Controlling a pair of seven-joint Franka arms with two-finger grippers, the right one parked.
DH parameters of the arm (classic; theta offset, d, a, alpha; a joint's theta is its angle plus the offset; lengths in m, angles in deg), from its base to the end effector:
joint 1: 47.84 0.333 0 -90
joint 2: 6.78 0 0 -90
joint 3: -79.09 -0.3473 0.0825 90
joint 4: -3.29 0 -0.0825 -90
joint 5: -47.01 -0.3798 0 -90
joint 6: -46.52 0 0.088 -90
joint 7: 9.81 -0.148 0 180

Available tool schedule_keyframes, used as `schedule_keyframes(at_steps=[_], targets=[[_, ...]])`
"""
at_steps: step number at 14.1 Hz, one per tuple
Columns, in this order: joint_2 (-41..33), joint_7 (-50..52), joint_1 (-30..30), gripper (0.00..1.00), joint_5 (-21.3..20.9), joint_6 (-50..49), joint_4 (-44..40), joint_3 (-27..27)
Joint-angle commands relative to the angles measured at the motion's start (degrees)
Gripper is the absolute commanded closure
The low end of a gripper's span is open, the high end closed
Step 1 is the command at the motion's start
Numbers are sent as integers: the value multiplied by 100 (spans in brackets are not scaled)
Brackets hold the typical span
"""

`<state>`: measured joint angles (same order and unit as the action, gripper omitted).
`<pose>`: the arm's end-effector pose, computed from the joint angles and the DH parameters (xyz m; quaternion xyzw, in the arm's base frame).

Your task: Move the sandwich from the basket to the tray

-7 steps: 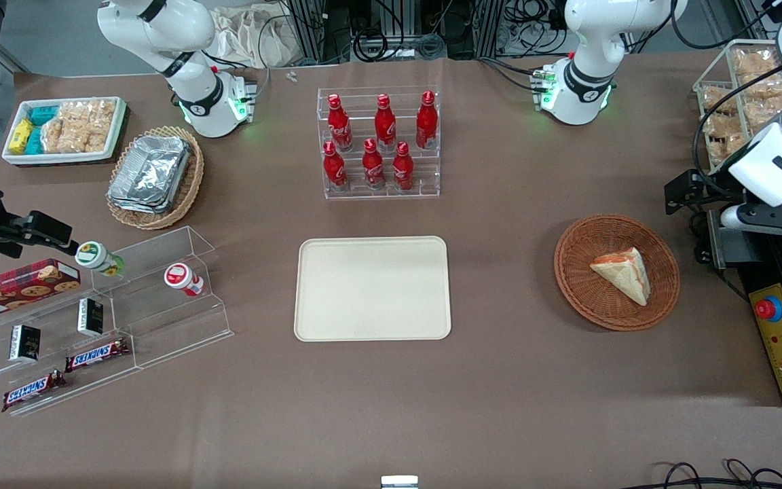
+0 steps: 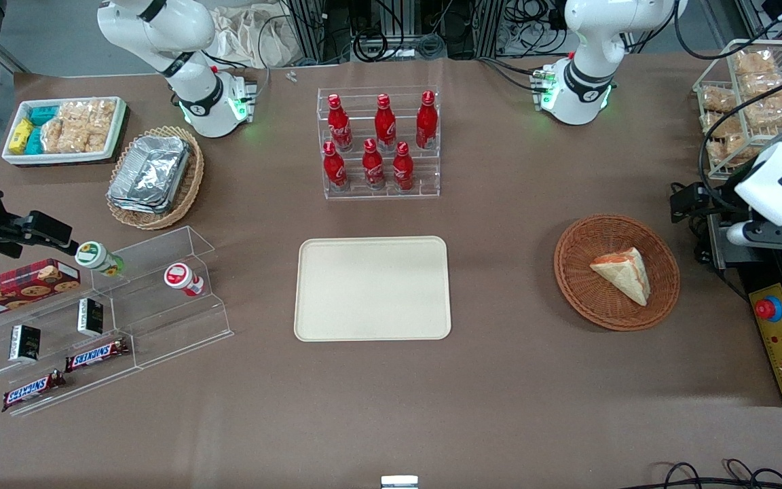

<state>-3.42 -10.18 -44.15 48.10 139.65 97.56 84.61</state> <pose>0.5658 -0.0195 0.5520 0.9990 -0.0183 -0.0393 0.0118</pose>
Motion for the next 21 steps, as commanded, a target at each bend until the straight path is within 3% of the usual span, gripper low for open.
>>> schedule_keyframes(at_steps=[1,7,12,14,21], targets=[[-53,494,202,0,-30,369,501,-7],[-265,2188,360,0,40,1908,2040,-7],[-204,3332,343,0,40,3929,3377,11],[-38,3920,334,0,40,4064,3466,11],[472,4449,308,0,40,4546,3572,20]])
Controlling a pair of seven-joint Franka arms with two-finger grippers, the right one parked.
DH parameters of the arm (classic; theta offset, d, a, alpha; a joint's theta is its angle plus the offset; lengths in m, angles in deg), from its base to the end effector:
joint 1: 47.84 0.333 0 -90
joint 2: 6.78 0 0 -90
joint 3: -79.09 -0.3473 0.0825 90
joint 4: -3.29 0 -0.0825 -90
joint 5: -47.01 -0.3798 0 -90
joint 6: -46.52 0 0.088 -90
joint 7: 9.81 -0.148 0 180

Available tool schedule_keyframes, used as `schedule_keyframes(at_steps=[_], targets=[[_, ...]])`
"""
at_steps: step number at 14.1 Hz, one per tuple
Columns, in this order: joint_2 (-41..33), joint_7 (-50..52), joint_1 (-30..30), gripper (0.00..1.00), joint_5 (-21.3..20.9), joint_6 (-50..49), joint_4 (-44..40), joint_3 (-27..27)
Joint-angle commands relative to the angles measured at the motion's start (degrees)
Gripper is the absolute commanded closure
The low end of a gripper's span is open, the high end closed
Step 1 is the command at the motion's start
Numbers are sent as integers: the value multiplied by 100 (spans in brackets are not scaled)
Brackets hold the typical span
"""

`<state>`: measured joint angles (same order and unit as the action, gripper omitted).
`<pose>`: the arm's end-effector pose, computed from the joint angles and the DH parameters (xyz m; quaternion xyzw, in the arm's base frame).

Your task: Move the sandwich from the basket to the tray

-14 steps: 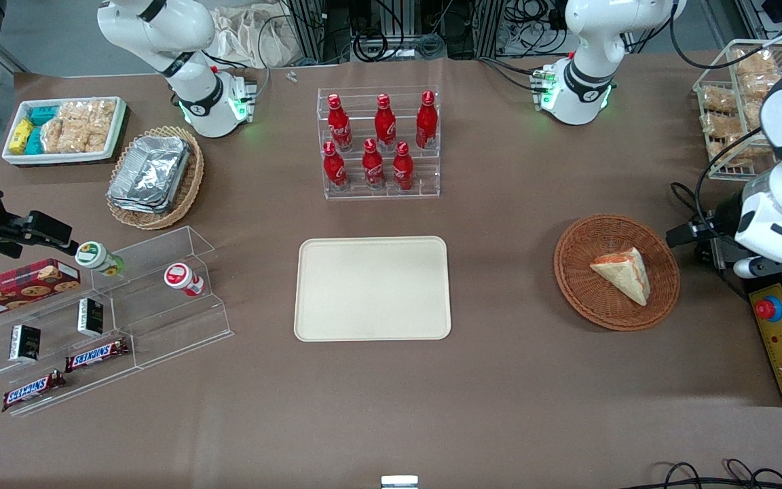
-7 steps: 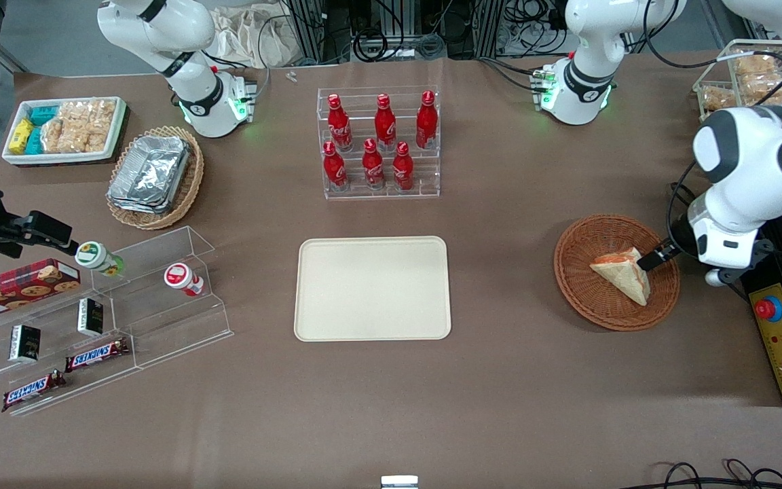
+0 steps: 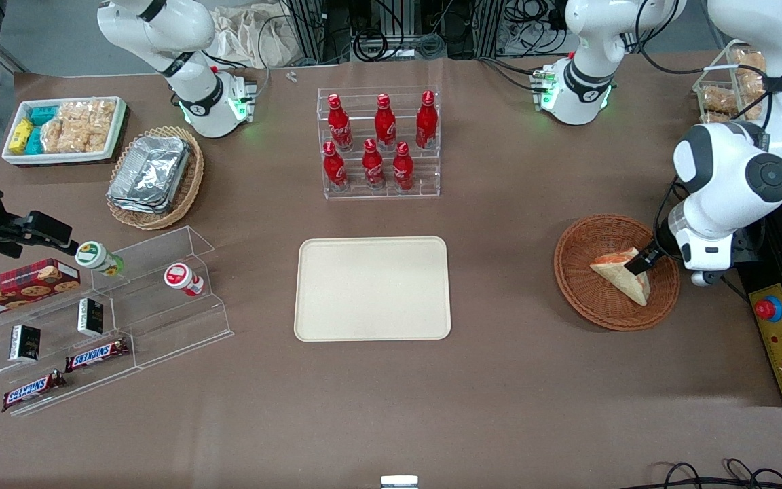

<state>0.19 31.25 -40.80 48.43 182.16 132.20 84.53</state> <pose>0.5349 0.0140 0.3044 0.9280 0.3723 -0.0066 0.0129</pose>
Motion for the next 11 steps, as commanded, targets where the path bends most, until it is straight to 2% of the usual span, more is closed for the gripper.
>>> schedule_keyframes(at_steps=[1,10,11], targets=[[164,333,-28,0,8,348,107,27],[815,351,-36,1,8,674,108,27],[824,386,-36,6,17,674,81,36]])
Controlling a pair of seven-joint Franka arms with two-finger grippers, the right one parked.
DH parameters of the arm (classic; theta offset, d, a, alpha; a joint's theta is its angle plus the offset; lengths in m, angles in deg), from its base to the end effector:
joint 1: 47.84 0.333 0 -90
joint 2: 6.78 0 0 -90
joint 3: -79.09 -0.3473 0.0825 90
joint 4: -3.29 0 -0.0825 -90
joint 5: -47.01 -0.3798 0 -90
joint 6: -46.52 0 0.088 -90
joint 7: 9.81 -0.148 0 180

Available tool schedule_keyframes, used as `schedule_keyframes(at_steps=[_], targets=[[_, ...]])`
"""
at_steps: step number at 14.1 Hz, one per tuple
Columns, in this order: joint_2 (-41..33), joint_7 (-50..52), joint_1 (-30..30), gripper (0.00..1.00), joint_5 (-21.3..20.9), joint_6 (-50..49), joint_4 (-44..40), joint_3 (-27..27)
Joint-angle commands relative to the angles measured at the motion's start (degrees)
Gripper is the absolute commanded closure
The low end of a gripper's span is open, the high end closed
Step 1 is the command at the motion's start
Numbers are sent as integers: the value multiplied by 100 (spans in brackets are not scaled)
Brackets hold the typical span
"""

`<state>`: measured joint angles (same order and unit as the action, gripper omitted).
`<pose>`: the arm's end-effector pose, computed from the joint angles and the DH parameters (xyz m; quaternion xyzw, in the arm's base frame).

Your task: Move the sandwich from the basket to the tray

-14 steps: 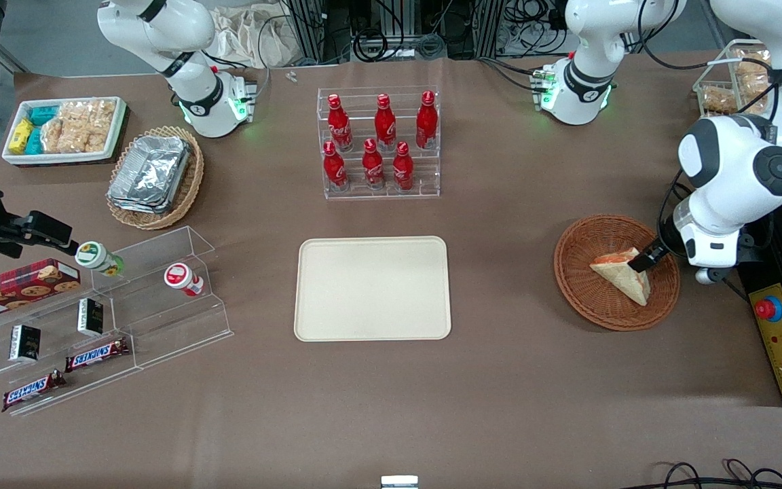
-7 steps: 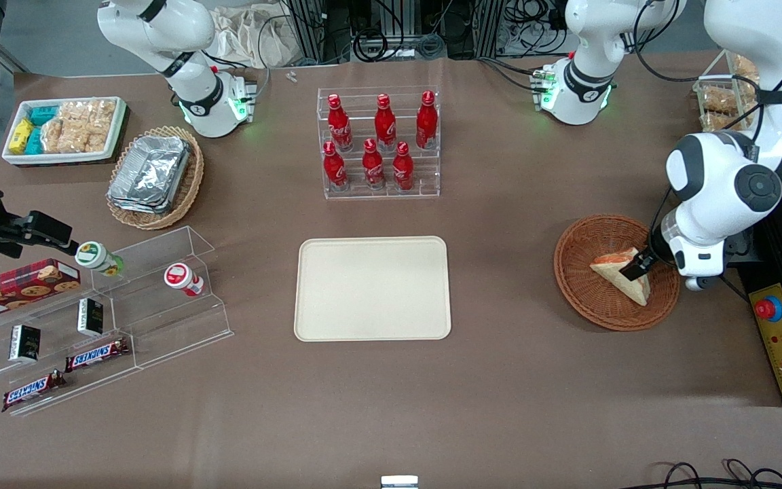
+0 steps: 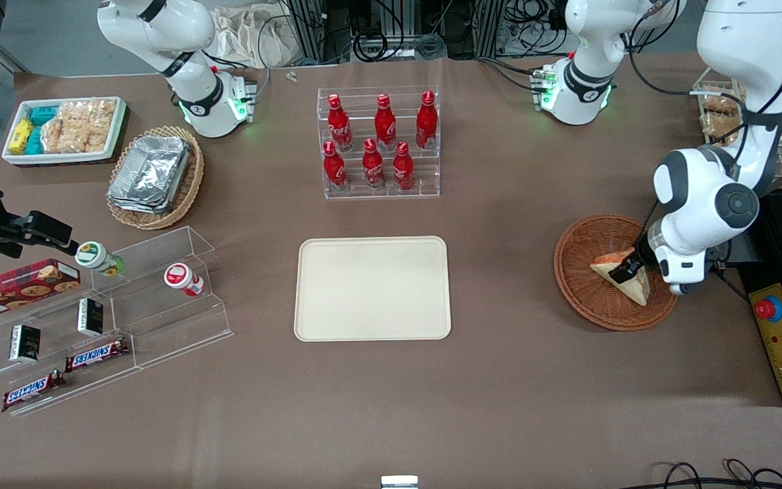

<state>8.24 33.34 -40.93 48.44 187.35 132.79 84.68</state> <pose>0.5356 0.0110 0.2330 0.9207 0.3885 -0.0368 0.0076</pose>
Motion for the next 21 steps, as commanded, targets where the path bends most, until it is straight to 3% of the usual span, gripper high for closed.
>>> schedule_keyframes(at_steps=[1,2,3,4,10,14,17,21], targets=[[19,298,-40,25,16,156,5,30],[19,456,-49,52,7,156,-47,65],[19,510,-49,89,-19,138,-100,126],[11,563,-49,100,-11,138,-135,162],[116,818,-260,100,-108,-590,-961,329],[107,880,-479,100,-108,-2494,-2355,426],[204,1045,-1031,100,-90,-3156,-3271,426],[509,1486,-2103,100,-63,-3237,-4045,435]])
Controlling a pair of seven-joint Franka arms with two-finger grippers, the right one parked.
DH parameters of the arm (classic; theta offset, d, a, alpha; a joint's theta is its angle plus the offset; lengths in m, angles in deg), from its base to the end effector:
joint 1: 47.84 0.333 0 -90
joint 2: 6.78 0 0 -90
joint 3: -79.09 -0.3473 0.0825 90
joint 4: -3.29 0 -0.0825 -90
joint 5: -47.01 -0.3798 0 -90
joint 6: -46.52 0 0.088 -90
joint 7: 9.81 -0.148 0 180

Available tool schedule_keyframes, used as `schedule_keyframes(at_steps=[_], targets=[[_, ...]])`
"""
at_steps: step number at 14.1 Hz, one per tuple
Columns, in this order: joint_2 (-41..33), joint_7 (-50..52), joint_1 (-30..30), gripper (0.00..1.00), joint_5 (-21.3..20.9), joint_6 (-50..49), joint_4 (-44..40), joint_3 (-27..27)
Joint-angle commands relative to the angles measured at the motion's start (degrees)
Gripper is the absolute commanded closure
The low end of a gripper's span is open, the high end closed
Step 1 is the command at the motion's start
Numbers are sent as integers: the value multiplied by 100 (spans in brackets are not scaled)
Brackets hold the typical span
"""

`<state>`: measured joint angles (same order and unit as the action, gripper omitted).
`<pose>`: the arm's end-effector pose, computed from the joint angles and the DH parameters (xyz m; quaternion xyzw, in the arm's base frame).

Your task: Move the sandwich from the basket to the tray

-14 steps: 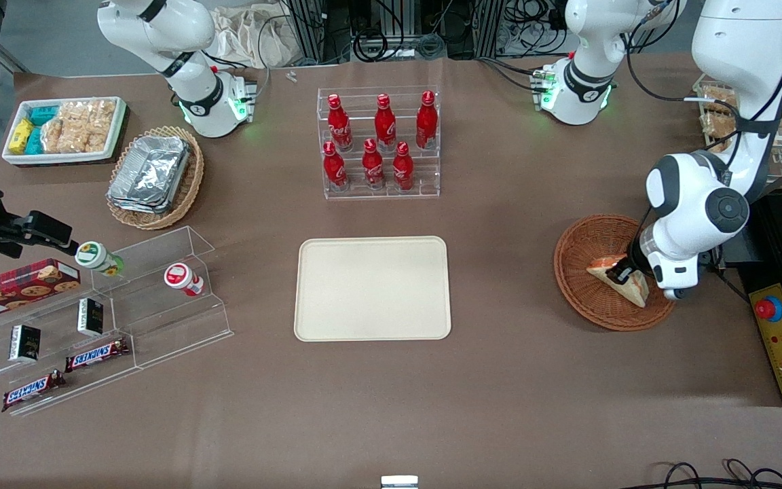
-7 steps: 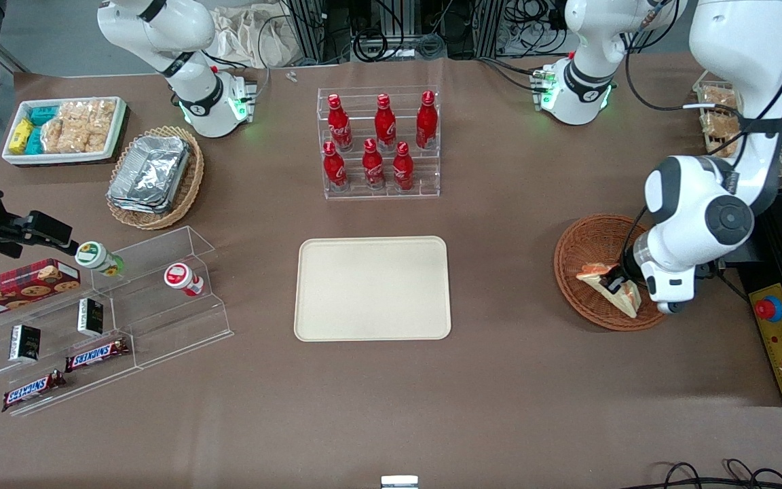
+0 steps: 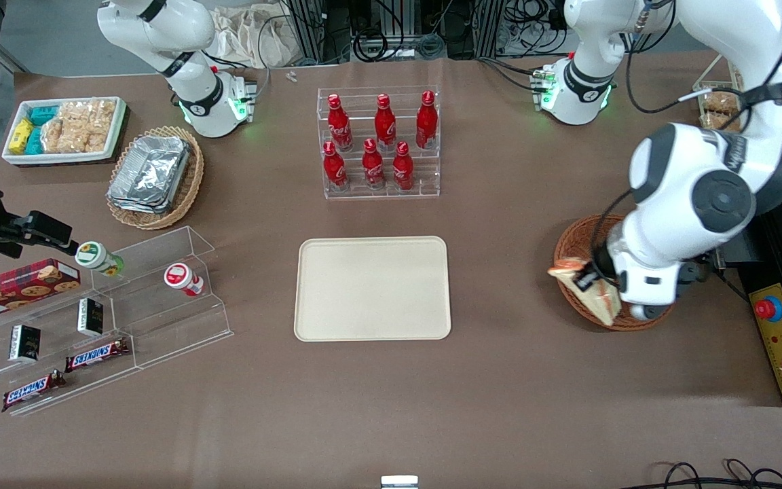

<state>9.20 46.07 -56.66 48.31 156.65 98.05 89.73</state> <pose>0.6109 -0.2078 0.4408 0.9470 0.3193 -0.0244 0.0267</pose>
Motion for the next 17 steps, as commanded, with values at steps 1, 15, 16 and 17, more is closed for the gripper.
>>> schedule_keyframes(at_steps=[1,15,16,17], targets=[[685,396,-872,100,-42,-149,-808,-79],[2875,-850,-2422,100,-927,1020,-1540,-88],[2954,-842,-2458,100,-1068,1011,-1540,-79],[2981,-868,-2501,100,-1200,1011,-1531,-88]])
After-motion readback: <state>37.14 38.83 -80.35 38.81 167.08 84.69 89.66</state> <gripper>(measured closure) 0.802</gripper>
